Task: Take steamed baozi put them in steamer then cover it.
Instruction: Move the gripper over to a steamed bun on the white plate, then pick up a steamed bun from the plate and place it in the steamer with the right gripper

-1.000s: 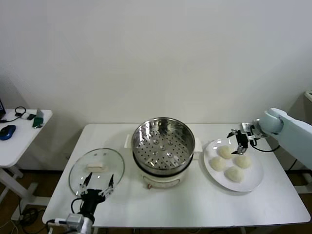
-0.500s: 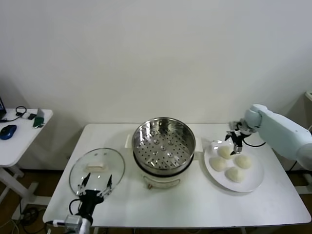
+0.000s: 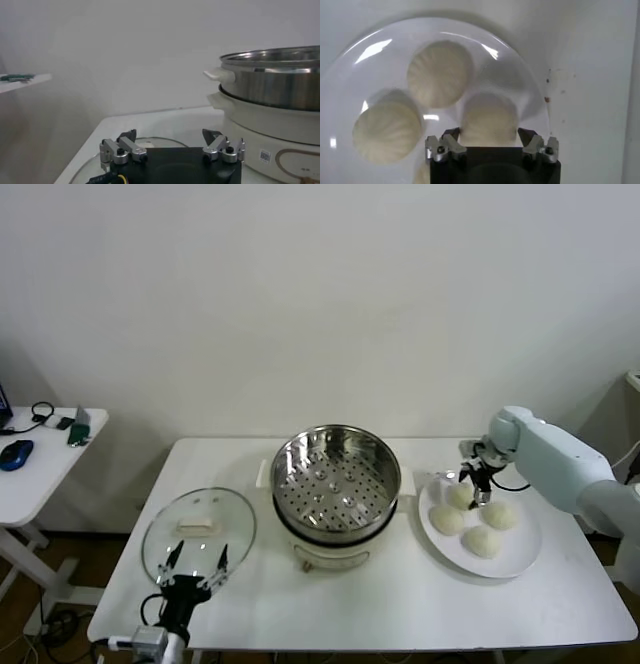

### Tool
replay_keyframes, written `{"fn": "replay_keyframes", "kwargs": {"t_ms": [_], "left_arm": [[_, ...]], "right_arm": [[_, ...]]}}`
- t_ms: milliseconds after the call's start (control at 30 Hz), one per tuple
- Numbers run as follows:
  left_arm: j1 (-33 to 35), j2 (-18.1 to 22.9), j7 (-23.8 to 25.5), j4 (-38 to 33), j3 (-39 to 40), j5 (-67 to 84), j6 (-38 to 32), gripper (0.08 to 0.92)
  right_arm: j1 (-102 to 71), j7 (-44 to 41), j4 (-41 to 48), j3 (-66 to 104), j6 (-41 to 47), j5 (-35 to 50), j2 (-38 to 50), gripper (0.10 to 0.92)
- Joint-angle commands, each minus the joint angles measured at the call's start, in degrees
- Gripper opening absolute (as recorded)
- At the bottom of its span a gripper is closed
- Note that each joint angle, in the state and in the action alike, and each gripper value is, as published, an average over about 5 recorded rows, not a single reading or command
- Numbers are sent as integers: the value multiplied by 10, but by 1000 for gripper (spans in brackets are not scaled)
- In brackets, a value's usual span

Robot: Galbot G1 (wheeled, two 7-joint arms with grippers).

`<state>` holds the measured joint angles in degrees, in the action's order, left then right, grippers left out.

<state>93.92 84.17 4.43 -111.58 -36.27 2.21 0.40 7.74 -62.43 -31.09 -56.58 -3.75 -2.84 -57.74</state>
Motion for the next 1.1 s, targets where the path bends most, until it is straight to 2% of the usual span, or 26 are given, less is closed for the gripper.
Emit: {"fn": "replay_keyframes", "kwargs": {"t_ms": [33, 200, 367, 567, 733, 900, 1100], "left_arm": [[-1, 0, 0, 0, 0, 0, 0, 823], [-2, 0, -1, 1, -1, 0, 0, 823], [-1, -3, -2, -1, -5, 0, 0, 823], [1, -8, -2, -6, -4, -1, 0, 823], [2, -12, -2, -9, -5, -3, 0, 823], [2, -12, -1, -9, -7, -8, 0, 823], [4, -11, 0, -13, -11, -18, -1, 823]], "right_arm": [[-2, 3, 2, 4, -3, -9, -7, 648], [62, 2, -90, -49, -5, 37, 29, 645], [247, -1, -229, -190, -43, 107, 62, 645], [440, -7, -305, -265, -147, 152, 15, 647], [511, 17, -425, -295, -218, 183, -39, 645], [463, 60, -508, -283, -257, 111, -81, 645], [382, 99, -450, -283, -307, -19, -120, 645]]}}
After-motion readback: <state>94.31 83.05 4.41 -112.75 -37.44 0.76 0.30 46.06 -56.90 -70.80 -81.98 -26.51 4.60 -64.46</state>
